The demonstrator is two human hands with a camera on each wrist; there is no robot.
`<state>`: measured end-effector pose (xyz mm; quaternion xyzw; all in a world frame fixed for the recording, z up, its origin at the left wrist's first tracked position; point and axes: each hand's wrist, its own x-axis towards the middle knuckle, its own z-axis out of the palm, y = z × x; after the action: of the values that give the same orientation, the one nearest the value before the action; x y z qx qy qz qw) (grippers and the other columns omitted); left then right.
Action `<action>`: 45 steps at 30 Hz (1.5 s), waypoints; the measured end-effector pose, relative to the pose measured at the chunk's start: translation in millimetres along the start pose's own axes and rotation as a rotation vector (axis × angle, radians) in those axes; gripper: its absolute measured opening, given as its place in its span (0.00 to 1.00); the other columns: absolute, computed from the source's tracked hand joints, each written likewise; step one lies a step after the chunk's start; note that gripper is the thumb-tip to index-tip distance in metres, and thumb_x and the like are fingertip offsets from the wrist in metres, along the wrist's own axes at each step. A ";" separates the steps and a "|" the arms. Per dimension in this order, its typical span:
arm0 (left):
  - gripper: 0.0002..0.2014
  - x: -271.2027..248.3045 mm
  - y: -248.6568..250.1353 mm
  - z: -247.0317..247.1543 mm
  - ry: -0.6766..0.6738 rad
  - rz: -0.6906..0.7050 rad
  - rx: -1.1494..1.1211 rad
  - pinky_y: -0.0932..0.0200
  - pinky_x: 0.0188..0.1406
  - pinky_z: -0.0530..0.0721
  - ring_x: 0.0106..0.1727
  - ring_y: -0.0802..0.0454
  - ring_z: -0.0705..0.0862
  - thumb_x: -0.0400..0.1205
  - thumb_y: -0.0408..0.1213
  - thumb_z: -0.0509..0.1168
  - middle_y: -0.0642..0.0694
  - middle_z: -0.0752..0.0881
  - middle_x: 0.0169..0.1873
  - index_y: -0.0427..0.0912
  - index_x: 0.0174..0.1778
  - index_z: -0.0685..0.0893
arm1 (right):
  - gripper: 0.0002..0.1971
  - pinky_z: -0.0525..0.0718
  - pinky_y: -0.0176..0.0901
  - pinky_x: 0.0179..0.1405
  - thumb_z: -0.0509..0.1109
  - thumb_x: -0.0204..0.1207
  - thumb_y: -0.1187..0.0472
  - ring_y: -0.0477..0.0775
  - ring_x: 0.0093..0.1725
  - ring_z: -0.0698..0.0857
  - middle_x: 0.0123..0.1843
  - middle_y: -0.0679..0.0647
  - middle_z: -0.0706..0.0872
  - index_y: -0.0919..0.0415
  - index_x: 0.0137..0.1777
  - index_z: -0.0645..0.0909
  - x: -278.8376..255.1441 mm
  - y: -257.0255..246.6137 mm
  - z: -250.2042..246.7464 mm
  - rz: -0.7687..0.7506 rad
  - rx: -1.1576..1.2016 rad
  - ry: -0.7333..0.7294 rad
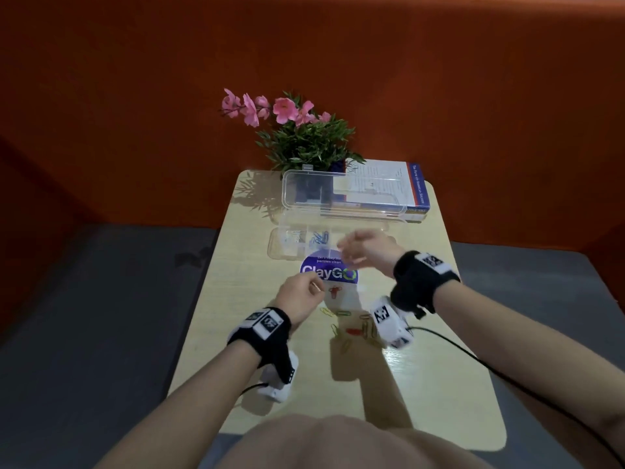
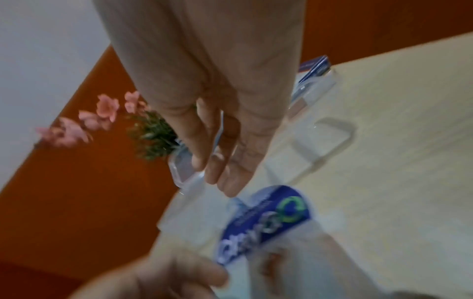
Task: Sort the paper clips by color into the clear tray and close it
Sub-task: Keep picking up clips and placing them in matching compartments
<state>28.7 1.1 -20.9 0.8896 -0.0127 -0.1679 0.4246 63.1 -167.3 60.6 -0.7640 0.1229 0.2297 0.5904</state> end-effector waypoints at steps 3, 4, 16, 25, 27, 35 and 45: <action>0.13 14.4 12.1 13.8 -0.071 0.125 0.352 0.54 0.54 0.79 0.57 0.46 0.84 0.78 0.41 0.67 0.44 0.84 0.55 0.43 0.56 0.82 | 0.07 0.84 0.47 0.44 0.62 0.76 0.68 0.54 0.40 0.82 0.40 0.57 0.86 0.60 0.39 0.80 -12.7 47.7 -7.9 0.057 -0.473 0.017; 0.17 18.8 15.1 17.1 -0.088 0.153 0.431 0.52 0.58 0.79 0.61 0.44 0.82 0.78 0.43 0.67 0.43 0.80 0.60 0.42 0.61 0.78 | 0.05 0.83 0.47 0.48 0.65 0.75 0.64 0.55 0.43 0.83 0.44 0.57 0.87 0.59 0.39 0.81 -17.2 61.8 -9.4 0.075 -0.613 0.022; 0.05 39.1 15.3 19.1 -0.167 0.145 0.537 0.49 0.59 0.81 0.59 0.42 0.81 0.80 0.33 0.66 0.42 0.80 0.58 0.40 0.50 0.83 | 0.07 0.74 0.40 0.49 0.68 0.73 0.60 0.60 0.57 0.81 0.47 0.58 0.79 0.59 0.49 0.83 -22.0 107.5 4.1 0.006 -0.886 0.025; 0.02 38.7 14.5 13.9 -0.189 0.267 0.585 0.47 0.56 0.82 0.56 0.42 0.82 0.79 0.31 0.64 0.42 0.83 0.53 0.41 0.45 0.80 | 0.07 0.80 0.44 0.50 0.67 0.74 0.60 0.53 0.43 0.77 0.44 0.50 0.72 0.56 0.51 0.80 -24.4 105.8 10.4 -0.083 -0.891 0.013; 0.05 37.2 15.8 13.9 -0.186 0.261 0.569 0.47 0.55 0.82 0.56 0.42 0.83 0.80 0.30 0.62 0.43 0.85 0.54 0.40 0.49 0.80 | 0.06 0.76 0.41 0.48 0.67 0.73 0.60 0.55 0.47 0.79 0.41 0.49 0.72 0.52 0.48 0.82 -21.4 104.8 11.1 -0.076 -0.901 -0.024; 0.11 33.9 8.1 6.9 -0.127 0.159 0.434 0.53 0.60 0.82 0.59 0.46 0.84 0.81 0.31 0.60 0.45 0.87 0.56 0.43 0.51 0.87 | 0.04 0.78 0.39 0.38 0.69 0.70 0.62 0.55 0.42 0.82 0.39 0.54 0.84 0.60 0.36 0.77 -17.6 97.2 7.4 -0.019 -0.622 0.118; 0.05 27.5 -12.1 -15.9 -0.008 -0.021 0.068 0.51 0.51 0.87 0.41 0.50 0.84 0.78 0.39 0.70 0.50 0.84 0.34 0.46 0.38 0.83 | 0.09 0.71 0.38 0.25 0.66 0.73 0.67 0.52 0.29 0.75 0.36 0.59 0.82 0.60 0.31 0.79 -29.7 110.0 10.8 0.183 0.013 -0.018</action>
<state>58.1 16.3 -28.7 0.9028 -0.0106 -0.1755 0.3924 -15.4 -189.4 -19.9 -0.7434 0.1885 0.2889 0.5730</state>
